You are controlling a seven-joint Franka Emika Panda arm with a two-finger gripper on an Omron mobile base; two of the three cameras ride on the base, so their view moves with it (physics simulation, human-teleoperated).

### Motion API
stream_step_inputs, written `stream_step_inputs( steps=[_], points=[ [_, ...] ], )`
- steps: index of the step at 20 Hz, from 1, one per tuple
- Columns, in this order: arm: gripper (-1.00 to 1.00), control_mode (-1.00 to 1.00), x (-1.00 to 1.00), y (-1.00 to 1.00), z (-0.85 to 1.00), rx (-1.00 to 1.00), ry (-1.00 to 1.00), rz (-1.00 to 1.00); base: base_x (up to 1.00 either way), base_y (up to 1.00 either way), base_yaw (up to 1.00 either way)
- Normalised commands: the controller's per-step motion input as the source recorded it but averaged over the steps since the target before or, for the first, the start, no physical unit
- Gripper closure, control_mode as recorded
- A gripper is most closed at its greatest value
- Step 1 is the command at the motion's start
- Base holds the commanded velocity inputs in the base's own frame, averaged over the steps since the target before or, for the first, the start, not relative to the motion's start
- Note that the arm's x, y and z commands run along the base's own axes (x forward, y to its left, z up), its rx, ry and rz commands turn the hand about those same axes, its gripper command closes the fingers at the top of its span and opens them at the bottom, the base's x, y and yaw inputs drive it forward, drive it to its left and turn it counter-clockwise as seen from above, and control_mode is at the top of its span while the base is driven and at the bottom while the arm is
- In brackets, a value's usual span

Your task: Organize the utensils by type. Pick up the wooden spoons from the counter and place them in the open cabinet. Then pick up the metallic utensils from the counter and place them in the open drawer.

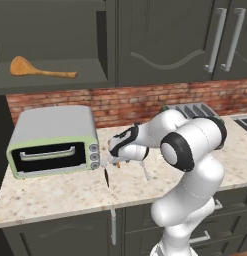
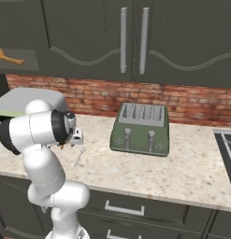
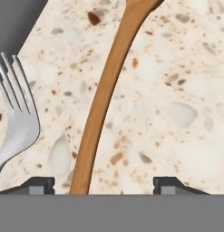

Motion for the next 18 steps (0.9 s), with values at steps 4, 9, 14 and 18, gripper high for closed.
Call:
stream_step_inputs(
  steps=[4, 9, 14, 18],
  points=[
    [-1.00, -1.00, 0.06, 0.05, -0.32, -0.01, -0.06, 0.00, 0.00, 0.00, 0.00],
    [-1.00, -1.00, 0.00, 0.07, -0.28, 0.00, -0.04, 0.00, 0.00, 0.00, 0.00],
    [-1.00, -1.00, 0.00, 0.07, -0.29, 0.00, -0.04, 0.00, 0.00, 0.00, 0.00],
    [-1.00, -1.00, 0.06, 0.08, -0.33, 0.00, -0.02, 0.00, 0.00, 0.00, 0.00]
  ],
)
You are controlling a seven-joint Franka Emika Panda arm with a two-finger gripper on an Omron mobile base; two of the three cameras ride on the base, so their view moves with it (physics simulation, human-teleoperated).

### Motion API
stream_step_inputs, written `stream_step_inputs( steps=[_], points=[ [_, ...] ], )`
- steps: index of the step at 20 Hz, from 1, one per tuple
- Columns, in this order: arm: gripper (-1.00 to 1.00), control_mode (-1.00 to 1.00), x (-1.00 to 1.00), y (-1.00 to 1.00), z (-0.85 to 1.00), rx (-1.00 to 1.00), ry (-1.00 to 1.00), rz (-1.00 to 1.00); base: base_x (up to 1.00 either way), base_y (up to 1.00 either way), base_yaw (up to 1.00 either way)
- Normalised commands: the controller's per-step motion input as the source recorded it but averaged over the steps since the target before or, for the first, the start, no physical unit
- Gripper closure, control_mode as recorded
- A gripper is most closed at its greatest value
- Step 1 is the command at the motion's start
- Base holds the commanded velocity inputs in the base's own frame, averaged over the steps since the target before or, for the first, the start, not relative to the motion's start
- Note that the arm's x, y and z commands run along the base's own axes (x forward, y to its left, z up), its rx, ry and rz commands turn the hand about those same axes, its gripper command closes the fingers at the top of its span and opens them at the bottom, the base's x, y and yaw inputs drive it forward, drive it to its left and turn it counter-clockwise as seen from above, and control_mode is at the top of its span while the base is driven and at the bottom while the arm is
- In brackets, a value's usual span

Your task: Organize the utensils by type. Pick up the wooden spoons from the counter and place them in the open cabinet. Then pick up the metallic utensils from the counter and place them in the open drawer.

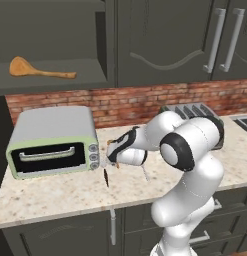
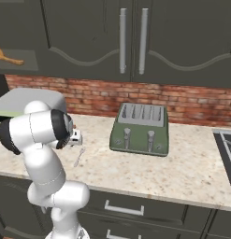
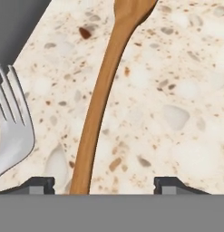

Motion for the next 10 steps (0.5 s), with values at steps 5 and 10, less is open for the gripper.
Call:
stream_step_inputs(
  steps=[5, 10],
  points=[
    [-1.00, -1.00, 0.08, 0.01, -0.39, 0.00, 0.00, 0.00, 0.00, 0.00, 0.00],
    [-1.00, -1.00, 0.03, 0.00, -0.43, 0.00, 0.00, 0.00, 0.00, 0.00, 0.00]
  ],
)
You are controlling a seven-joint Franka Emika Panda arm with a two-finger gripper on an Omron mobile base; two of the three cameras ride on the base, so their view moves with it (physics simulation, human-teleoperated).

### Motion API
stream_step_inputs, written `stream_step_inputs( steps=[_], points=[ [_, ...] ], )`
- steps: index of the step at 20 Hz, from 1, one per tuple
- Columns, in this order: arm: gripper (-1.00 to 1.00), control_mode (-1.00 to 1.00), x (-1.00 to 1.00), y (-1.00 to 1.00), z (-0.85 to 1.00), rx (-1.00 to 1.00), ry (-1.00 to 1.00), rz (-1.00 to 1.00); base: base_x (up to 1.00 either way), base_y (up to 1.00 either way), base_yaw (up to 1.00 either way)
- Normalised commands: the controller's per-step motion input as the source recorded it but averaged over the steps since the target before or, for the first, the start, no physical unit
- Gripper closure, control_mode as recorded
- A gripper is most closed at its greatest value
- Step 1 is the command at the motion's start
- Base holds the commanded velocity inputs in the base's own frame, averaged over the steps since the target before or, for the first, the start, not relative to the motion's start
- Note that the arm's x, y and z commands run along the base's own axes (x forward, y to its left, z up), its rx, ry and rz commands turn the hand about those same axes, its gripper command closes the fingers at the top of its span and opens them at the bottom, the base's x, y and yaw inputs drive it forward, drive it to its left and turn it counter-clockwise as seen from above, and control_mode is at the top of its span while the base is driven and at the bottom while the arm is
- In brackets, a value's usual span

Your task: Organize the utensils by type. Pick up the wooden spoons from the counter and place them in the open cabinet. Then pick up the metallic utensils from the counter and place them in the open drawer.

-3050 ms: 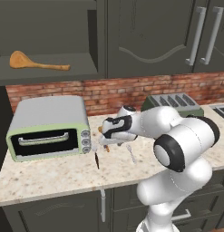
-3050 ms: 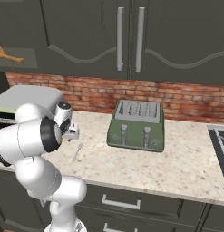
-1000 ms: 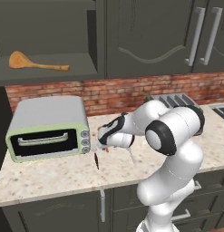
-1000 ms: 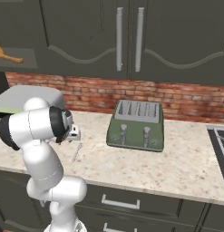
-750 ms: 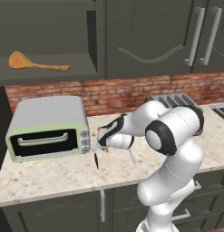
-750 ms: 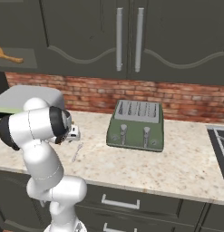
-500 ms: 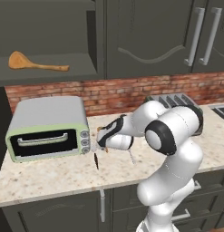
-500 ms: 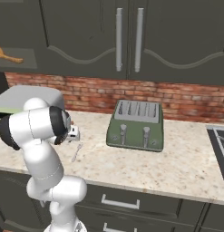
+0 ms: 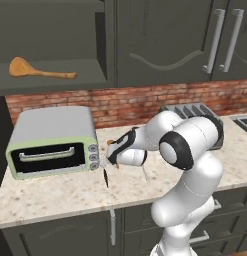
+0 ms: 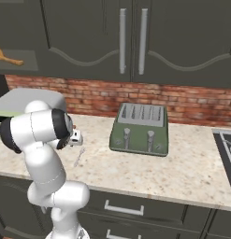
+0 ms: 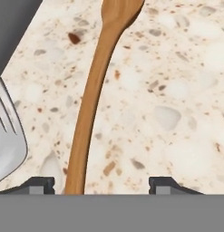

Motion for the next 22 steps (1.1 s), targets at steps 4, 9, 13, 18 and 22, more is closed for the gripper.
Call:
stream_step_inputs(
  steps=[4, 9, 13, 18, 22],
  points=[
    [-1.00, -1.00, 0.06, 0.01, -0.49, 0.00, 0.00, 0.00, 0.00, 0.00, 0.00],
    [1.00, -1.00, 0.11, 0.13, -0.58, 0.00, -0.01, 0.00, 0.00, 0.00, 0.00],
    [1.00, -1.00, 0.19, 0.19, -0.62, 0.00, 0.00, 0.00, 0.00, 0.00, 0.00],
    [1.00, -1.00, 0.03, 0.03, -0.63, 0.00, 0.00, 0.00, 0.00, 0.00, 0.00],
    [1.00, -1.00, 0.00, 0.00, -0.59, 0.00, 0.00, 0.00, 0.00, 0.00, 0.00]
  ],
)
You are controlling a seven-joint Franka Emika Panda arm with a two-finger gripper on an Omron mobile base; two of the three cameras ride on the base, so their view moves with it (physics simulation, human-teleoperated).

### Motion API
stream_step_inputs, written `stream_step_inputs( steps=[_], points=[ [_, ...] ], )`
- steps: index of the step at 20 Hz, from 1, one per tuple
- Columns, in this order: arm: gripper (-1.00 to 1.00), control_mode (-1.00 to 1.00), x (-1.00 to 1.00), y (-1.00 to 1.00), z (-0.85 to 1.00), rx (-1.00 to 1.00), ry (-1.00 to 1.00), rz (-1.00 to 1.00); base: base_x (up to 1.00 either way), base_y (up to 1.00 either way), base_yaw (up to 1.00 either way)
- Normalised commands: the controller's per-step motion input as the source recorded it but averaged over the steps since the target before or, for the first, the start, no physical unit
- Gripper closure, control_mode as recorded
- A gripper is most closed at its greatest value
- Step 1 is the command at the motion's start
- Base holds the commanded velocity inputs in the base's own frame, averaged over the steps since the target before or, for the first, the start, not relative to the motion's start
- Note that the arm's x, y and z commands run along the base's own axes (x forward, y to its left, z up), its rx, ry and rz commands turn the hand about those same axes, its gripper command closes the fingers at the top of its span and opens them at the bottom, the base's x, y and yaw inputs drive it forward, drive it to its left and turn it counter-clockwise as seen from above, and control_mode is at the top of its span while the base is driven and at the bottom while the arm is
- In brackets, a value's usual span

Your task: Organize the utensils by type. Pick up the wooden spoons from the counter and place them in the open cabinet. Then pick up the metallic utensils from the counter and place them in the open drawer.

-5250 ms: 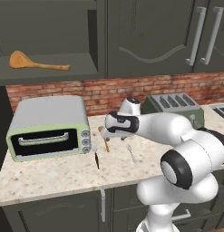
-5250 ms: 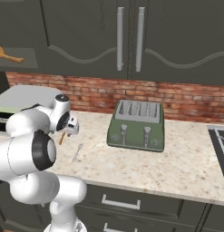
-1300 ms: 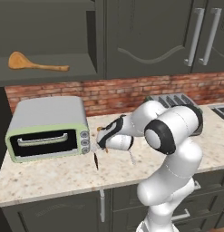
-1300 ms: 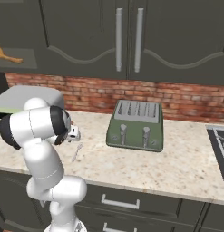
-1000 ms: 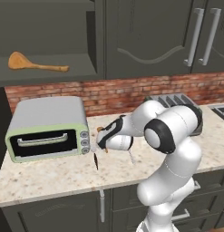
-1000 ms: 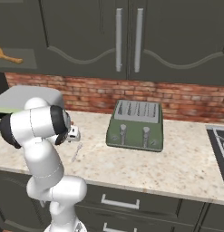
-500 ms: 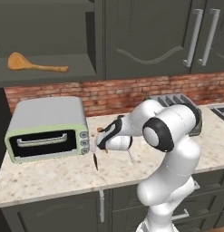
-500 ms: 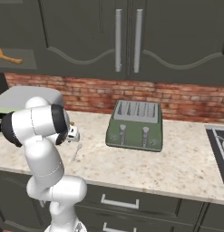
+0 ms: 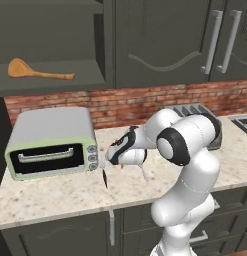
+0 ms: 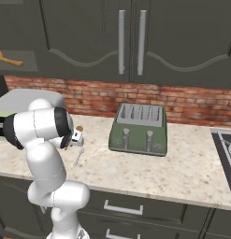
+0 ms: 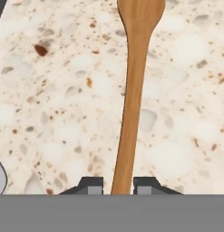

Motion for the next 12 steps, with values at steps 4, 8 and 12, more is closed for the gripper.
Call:
stream_step_inputs(
  steps=[4, 8, 12],
  points=[
    [1.00, -1.00, 0.00, 0.00, -0.54, 0.00, 0.00, 0.00, 0.00, 0.00, 0.00],
    [1.00, -1.00, 0.00, 0.00, -0.51, 0.00, 0.02, 0.00, 0.00, 0.00, 0.00],
    [1.00, -1.00, 0.10, 0.00, -0.58, -0.04, 0.03, 0.00, 0.00, 0.00, 0.00]
  ],
)
